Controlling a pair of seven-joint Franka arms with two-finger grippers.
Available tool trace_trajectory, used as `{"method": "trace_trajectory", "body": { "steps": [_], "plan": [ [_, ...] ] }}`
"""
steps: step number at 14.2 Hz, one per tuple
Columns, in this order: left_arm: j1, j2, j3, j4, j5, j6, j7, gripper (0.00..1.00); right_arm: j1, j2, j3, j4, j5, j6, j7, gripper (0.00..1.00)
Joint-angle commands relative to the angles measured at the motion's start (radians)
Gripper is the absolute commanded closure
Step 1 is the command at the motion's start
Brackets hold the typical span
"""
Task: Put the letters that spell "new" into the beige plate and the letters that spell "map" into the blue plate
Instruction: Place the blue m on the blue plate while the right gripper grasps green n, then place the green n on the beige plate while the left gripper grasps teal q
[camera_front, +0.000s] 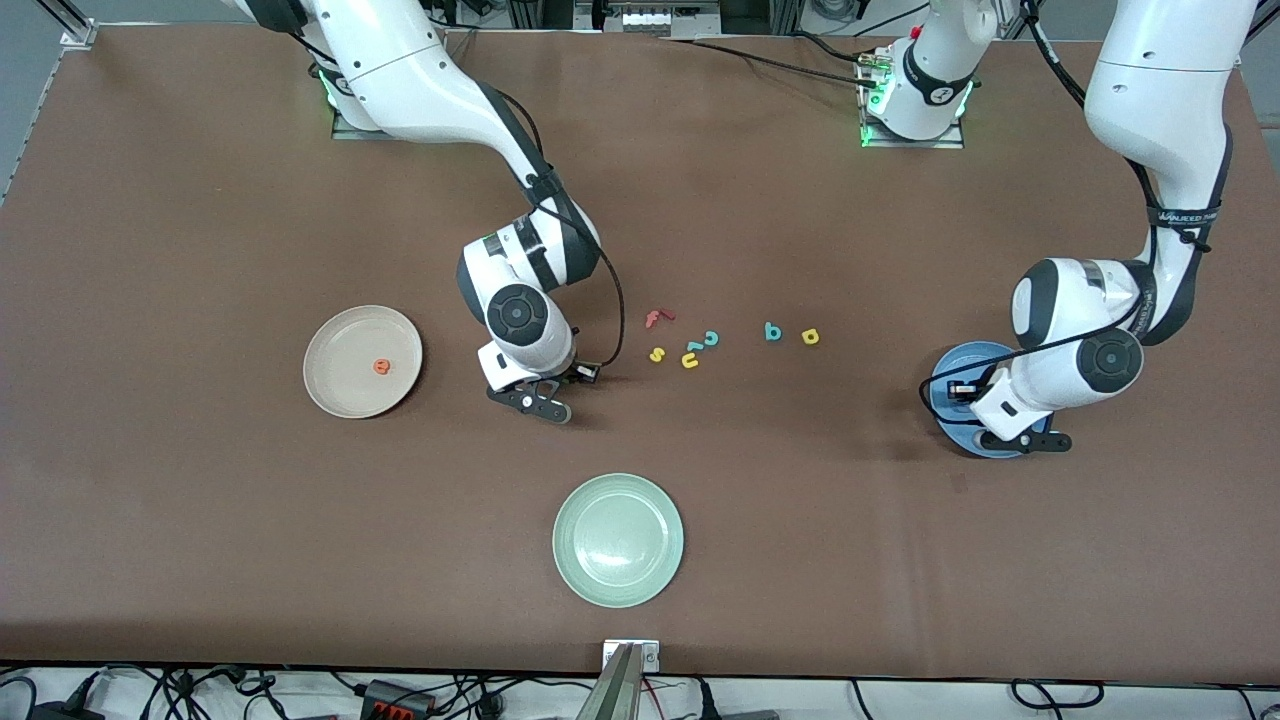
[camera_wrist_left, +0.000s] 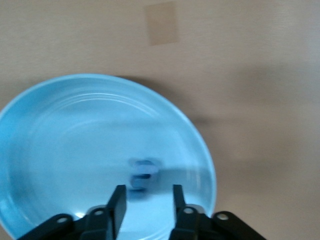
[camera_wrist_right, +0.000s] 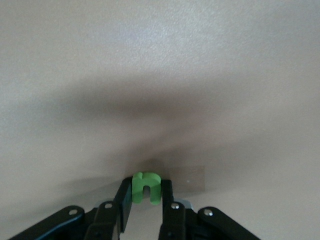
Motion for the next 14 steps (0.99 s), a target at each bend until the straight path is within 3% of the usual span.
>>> {"method": "trace_trajectory", "body": {
  "steps": [1,4,7,11,14],
  "plan": [
    [-0.026,-0.069,-0.042,0.007,0.015,-0.094,-0.009,0.0,-0.003,0.002,-0.007,0.015,0.007,-0.004,-0.002,0.76],
    [-0.028,-0.106,-0.201,0.01,0.015,-0.17,-0.113,0.0,-0.009,-0.016,-0.015,0.015,0.004,-0.01,-0.006,0.77],
    [-0.043,-0.094,-0.33,-0.003,0.015,-0.15,-0.358,0.0,-0.005,-0.075,-0.069,0.015,-0.03,-0.093,-0.026,0.77],
    [-0.152,-0.088,-0.355,-0.088,0.018,0.014,-0.523,0.03,-0.009,-0.127,-0.189,-0.02,-0.038,-0.258,-0.214,0.77],
    [-0.189,-0.046,-0.349,-0.11,0.021,0.071,-0.546,0.14,-0.018,-0.194,-0.263,-0.131,-0.038,-0.283,-0.362,0.77]
  ]
}}
